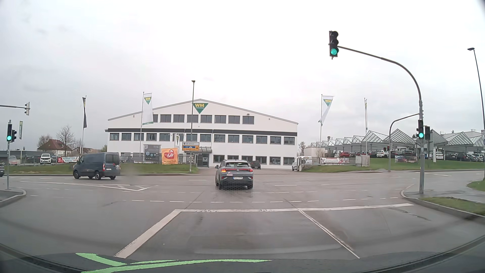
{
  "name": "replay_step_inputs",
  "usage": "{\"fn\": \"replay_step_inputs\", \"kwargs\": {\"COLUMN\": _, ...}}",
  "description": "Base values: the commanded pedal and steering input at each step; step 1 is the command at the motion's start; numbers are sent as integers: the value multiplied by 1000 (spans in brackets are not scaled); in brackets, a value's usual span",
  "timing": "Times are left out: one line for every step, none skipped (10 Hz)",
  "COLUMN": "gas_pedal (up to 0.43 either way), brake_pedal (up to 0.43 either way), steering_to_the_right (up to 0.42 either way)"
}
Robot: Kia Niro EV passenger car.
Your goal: Follow the waypoints while adhering to traffic rules and regulations
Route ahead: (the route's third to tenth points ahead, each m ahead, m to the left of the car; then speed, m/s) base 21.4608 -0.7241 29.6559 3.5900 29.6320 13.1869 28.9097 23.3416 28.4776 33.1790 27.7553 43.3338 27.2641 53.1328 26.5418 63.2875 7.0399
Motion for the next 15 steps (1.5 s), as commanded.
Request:
{"fn": "replay_step_inputs", "kwargs": {"gas_pedal": 47, "brake_pedal": 0, "steering_to_the_right": -13}}
{"fn": "replay_step_inputs", "kwargs": {"gas_pedal": 39, "brake_pedal": 0, "steering_to_the_right": -13}}
{"fn": "replay_step_inputs", "kwargs": {"gas_pedal": 8, "brake_pedal": 0, "steering_to_the_right": -13}}
{"fn": "replay_step_inputs", "kwargs": {"gas_pedal": 0, "brake_pedal": 0, "steering_to_the_right": -13}}
{"fn": "replay_step_inputs", "kwargs": {"gas_pedal": 0, "brake_pedal": 0, "steering_to_the_right": -13}}
{"fn": "replay_step_inputs", "kwargs": {"gas_pedal": 0, "brake_pedal": 0, "steering_to_the_right": -13}}
{"fn": "replay_step_inputs", "kwargs": {"gas_pedal": 0, "brake_pedal": 0, "steering_to_the_right": -13}}
{"fn": "replay_step_inputs", "kwargs": {"gas_pedal": 0, "brake_pedal": 0, "steering_to_the_right": -13}}
{"fn": "replay_step_inputs", "kwargs": {"gas_pedal": 0, "brake_pedal": 0, "steering_to_the_right": -13}}
{"fn": "replay_step_inputs", "kwargs": {"gas_pedal": 0, "brake_pedal": 0, "steering_to_the_right": -13}}
{"fn": "replay_step_inputs", "kwargs": {"gas_pedal": 0, "brake_pedal": 0, "steering_to_the_right": -14}}
{"fn": "replay_step_inputs", "kwargs": {"gas_pedal": 0, "brake_pedal": 0, "steering_to_the_right": -14}}
{"fn": "replay_step_inputs", "kwargs": {"gas_pedal": 0, "brake_pedal": 0, "steering_to_the_right": -17}}
{"fn": "replay_step_inputs", "kwargs": {"gas_pedal": 0, "brake_pedal": 0, "steering_to_the_right": -24}}
{"fn": "replay_step_inputs", "kwargs": {"gas_pedal": 0, "brake_pedal": 0, "steering_to_the_right": -30}}
